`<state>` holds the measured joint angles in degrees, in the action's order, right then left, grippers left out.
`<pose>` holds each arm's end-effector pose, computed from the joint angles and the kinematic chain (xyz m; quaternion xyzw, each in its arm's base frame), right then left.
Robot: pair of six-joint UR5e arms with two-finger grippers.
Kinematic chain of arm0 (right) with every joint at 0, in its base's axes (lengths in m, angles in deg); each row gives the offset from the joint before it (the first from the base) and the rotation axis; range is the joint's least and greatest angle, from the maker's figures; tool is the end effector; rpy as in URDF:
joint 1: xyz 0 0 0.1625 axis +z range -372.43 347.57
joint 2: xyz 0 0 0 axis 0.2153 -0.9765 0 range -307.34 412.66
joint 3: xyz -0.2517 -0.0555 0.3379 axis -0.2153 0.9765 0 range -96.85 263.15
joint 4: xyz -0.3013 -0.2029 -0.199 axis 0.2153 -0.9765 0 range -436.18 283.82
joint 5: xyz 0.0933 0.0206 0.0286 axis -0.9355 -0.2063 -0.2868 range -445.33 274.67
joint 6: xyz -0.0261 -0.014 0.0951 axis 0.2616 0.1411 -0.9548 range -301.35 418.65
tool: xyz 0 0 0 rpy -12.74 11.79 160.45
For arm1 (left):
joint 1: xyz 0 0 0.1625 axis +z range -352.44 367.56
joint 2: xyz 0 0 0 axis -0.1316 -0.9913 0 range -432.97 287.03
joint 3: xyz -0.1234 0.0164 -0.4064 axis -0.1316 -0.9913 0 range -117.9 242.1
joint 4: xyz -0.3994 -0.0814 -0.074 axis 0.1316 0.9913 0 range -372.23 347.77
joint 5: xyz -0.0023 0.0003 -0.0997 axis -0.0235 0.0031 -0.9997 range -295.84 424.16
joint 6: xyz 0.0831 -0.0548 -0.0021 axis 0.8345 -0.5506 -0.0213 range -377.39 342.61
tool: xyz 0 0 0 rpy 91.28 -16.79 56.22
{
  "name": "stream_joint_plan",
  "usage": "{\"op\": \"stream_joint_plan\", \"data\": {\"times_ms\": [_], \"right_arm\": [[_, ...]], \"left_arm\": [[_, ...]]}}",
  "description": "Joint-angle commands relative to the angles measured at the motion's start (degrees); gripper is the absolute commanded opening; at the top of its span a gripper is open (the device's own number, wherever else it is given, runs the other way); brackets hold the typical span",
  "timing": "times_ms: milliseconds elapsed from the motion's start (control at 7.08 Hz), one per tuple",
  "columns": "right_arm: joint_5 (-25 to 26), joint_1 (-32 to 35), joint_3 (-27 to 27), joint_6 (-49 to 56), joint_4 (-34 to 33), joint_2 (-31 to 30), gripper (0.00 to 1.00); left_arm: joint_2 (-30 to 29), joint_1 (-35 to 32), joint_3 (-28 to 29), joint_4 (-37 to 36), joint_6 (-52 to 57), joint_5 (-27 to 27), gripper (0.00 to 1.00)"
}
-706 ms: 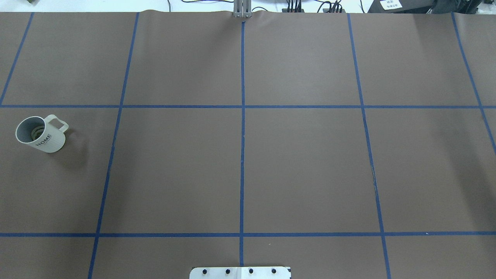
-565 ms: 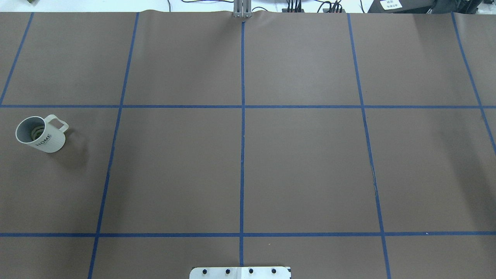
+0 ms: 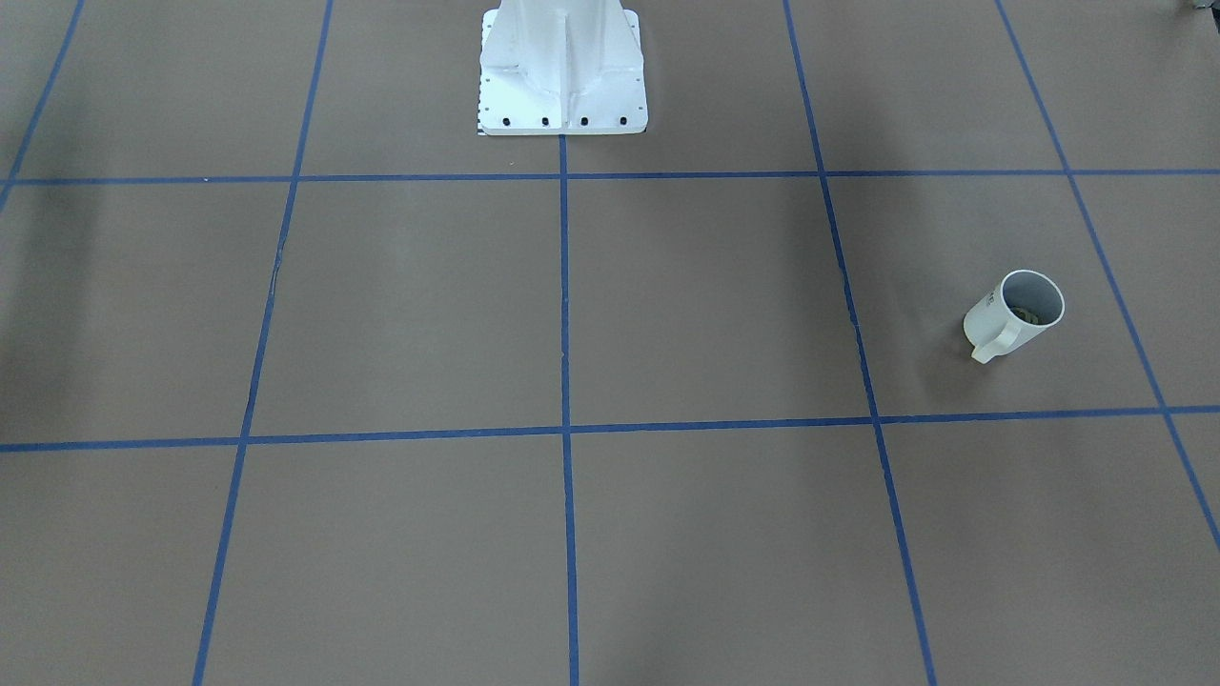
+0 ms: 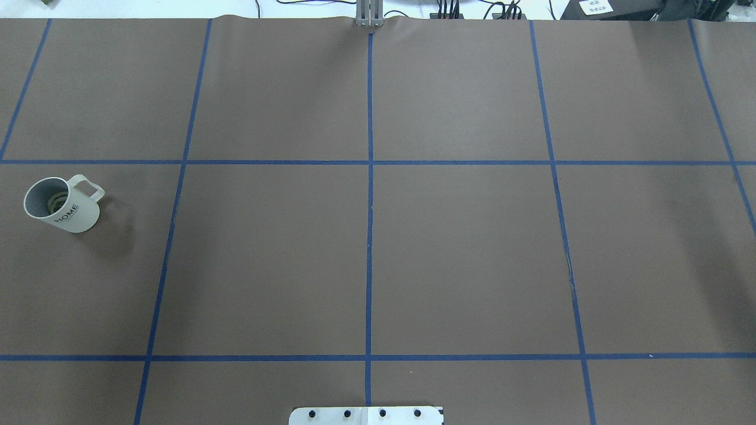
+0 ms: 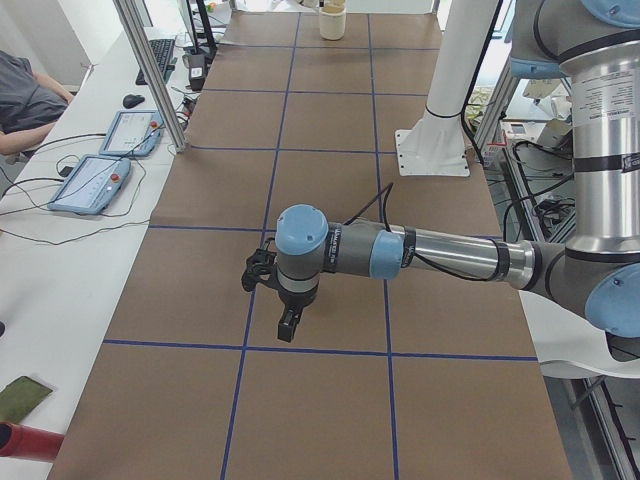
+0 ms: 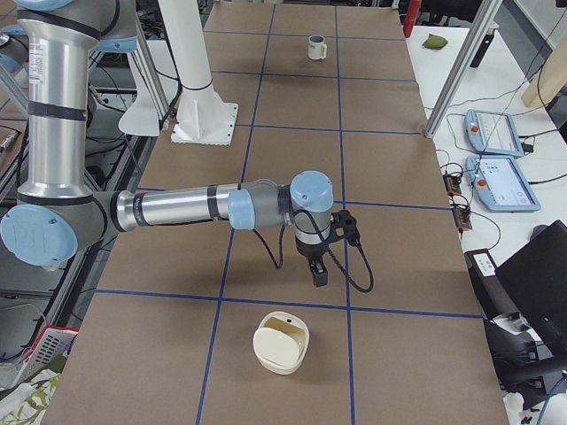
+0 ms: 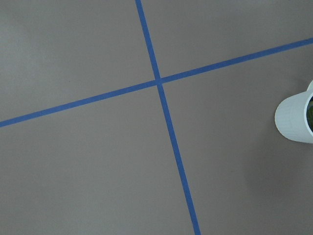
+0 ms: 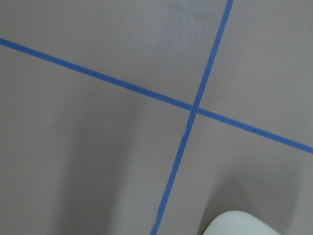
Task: Left arm hands cup to right arm to dump lemon
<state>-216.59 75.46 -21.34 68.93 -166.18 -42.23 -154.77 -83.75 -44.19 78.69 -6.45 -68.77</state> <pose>0.0506 -0.4634 0.5778 0.1031 -0.3446 -0.1299 0.9240 -0.0754 -0.4360 0.5844 0.1116 0.3549 0.1064 0.9221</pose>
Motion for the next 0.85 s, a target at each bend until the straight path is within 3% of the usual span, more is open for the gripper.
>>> {"op": "stream_joint_plan", "data": {"times_ms": [0, 141, 706], "right_arm": [[-0.22, 0.0, -0.18, -2.27, 0.0, 4.45, 1.0], [-0.23, 0.0, -0.79, -2.72, 0.53, 4.63, 1.0], [-1.28, -0.43, -0.8, -2.64, 6.59, 5.94, 1.0]], "left_arm": [[-0.99, 0.0, -0.14, 6.43, -0.04, 0.03, 1.0], [-2.91, 0.0, 0.47, 10.64, -0.13, 1.51, 1.0], [-5.65, 0.09, 2.49, 12.25, -1.54, 1.35, 1.0]]}}
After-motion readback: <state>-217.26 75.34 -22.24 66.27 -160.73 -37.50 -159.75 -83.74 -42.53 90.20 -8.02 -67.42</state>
